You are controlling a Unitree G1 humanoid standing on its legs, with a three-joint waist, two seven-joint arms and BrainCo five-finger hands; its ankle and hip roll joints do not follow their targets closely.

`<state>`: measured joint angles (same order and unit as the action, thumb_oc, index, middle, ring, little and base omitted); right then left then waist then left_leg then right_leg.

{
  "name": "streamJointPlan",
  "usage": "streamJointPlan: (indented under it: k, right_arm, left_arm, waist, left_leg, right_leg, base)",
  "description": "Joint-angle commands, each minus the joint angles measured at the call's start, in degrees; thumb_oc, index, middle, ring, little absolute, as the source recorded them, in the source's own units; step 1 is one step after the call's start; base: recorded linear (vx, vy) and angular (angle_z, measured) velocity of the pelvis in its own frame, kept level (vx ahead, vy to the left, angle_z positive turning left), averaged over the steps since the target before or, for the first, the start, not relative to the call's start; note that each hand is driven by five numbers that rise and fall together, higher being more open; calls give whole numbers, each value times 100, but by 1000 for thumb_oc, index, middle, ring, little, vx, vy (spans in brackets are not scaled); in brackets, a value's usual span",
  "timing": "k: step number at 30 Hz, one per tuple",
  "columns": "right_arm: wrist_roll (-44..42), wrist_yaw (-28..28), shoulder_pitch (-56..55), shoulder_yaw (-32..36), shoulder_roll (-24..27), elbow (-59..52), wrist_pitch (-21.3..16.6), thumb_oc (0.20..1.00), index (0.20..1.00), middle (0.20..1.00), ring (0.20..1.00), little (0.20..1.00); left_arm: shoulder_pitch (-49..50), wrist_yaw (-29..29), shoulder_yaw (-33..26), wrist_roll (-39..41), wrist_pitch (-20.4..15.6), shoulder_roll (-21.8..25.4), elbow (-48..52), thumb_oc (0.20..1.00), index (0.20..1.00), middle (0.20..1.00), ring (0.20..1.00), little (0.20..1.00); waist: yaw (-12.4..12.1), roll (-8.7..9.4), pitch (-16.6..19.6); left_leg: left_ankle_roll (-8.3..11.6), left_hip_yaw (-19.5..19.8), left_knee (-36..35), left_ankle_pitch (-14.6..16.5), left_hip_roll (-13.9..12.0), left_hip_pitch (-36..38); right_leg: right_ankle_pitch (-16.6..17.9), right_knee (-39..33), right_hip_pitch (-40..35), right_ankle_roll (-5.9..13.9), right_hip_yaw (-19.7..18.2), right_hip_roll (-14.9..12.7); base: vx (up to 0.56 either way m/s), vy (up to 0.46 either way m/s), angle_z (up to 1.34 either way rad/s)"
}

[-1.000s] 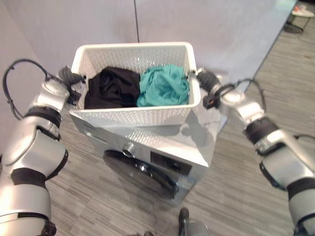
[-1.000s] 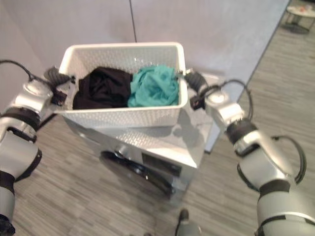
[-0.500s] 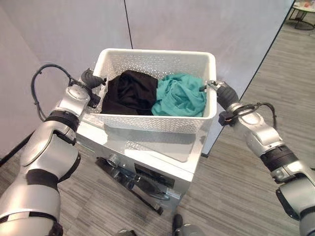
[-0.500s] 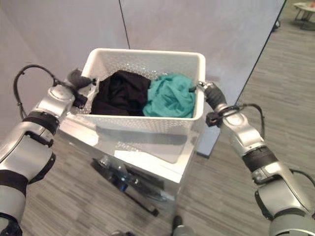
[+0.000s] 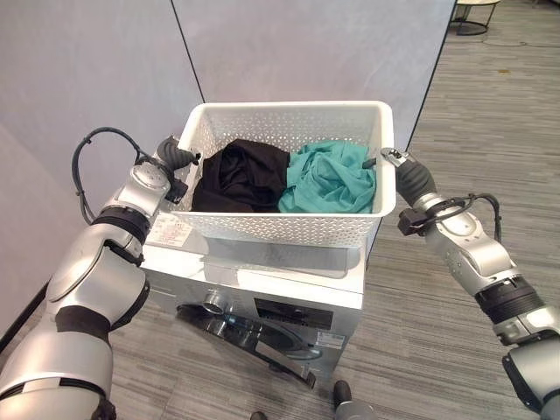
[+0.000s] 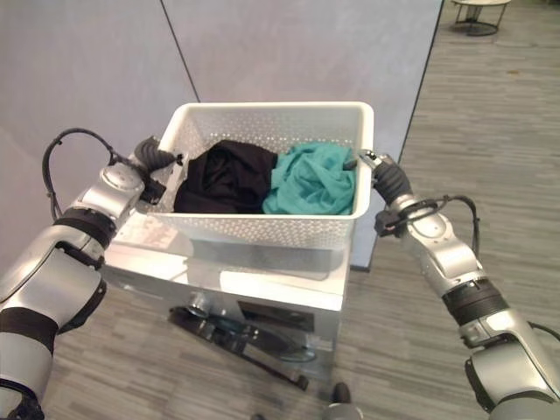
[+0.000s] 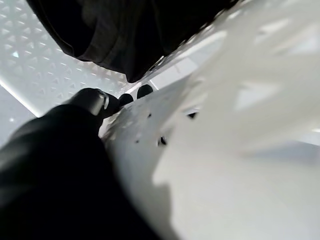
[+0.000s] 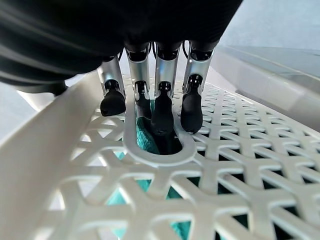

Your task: Grab the laundry basket,head to the washer,open it,put in the laundry and shut it.

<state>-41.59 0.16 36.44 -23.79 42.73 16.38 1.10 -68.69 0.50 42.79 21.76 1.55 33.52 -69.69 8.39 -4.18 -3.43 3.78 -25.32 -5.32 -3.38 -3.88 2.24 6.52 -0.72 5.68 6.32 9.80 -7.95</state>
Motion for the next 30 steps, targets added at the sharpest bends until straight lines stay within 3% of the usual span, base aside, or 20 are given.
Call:
streamJointPlan:
  k: [1, 6, 7, 8, 12, 16, 18, 26, 30]
  right_arm:
    - [439, 526, 573, -770, -672, -241, 79, 1000, 1000, 1000, 1000, 1000]
    - [568, 552, 820, -1000, -908, 145, 157, 1000, 1000, 1000, 1000, 1000]
    - [667, 470, 966, -1071, -1019, 391, 187, 1000, 1000, 1000, 1000, 1000]
    - [743, 441, 1050, -1095, -1070, 501, 201, 1000, 1000, 1000, 1000, 1000]
    - [943, 404, 1425, -1209, -1298, 850, 256, 1000, 1000, 1000, 1000, 1000]
    - [1364, 362, 1658, -1296, -1398, 1262, 300, 1000, 1000, 1000, 1000, 1000]
    - [1486, 241, 1843, -1250, -1497, 1462, 257, 1000, 1000, 1000, 1000, 1000]
    - [1746, -37, 1665, -903, -1559, 1041, 129, 1000, 1000, 1000, 1000, 1000]
    - [2395, -622, 854, -92, -1515, 286, -204, 1000, 1000, 1000, 1000, 1000]
  left_arm:
    - [366, 276, -10, -166, -455, -1350, 116, 200, 200, 200, 200, 200]
    - [400, 254, -74, -285, -423, -1313, -34, 200, 200, 200, 200, 200]
    - [362, 218, -48, -411, -388, -1302, -121, 667, 667, 667, 667, 667]
    - [323, 170, -36, -540, -359, -1291, -199, 1000, 1000, 1000, 1000, 1000]
    - [168, 41, -87, -793, -279, -1194, -533, 1000, 1000, 1000, 1000, 1000]
    - [-79, -255, 276, -1838, -140, -946, -889, 1000, 1000, 1000, 1000, 1000]
    - [-60, -342, 241, -1957, -79, -827, -1007, 1000, 1000, 1000, 1000, 1000]
    - [-27, -699, -208, -1851, -43, -628, -1224, 1000, 1000, 1000, 1000, 1000]
    - [254, -941, -731, -1715, -147, -684, -1021, 1000, 1000, 1000, 1000, 1000]
  waist:
    - [-36, 142, -554]
    - [-67, 169, -515]
    - [-63, 169, -501]
    - [-58, 166, -495]
    - [-10, 159, -474]
    - [39, 132, -455]
    - [56, 133, -473]
    - [120, 135, -445]
    - [139, 83, -365]
  left_leg:
    - [96, -20, 363, -39, -254, -58]
    - [83, -198, 346, -23, -260, 10]
    - [82, -226, 351, -14, -259, 37]
    - [83, -241, 341, -17, -254, 41]
    - [88, -343, 278, -39, -253, 53]
    - [134, -343, 226, 56, -238, 114]
    - [135, -387, 250, 71, -240, 97]
    - [122, -452, 236, 103, -230, 159]
    - [85, -383, 223, 184, -200, 277]
  right_leg:
    - [-126, 93, -116, 226, 55, 21]
    - [-67, 36, -85, 256, -32, 12]
    - [-47, 12, -94, 260, -21, 6]
    - [-34, -3, -91, 263, -24, 8]
    - [31, -63, -40, 287, -69, 25]
    - [23, -128, -36, 375, -116, 31]
    - [54, -149, 7, 395, -156, 27]
    - [63, -148, -21, 433, -183, 21]
    - [-51, -87, -168, 450, -84, 10]
  base:
    - [25, 50, -30]
    - [34, 14, -27]
    - [26, -4, -14]
    - [27, -4, -14]
    - [27, 14, -11]
    - [53, 20, -17]
    - [5, 10, -2]
    - [35, 16, -5]
    - [66, 17, 3]
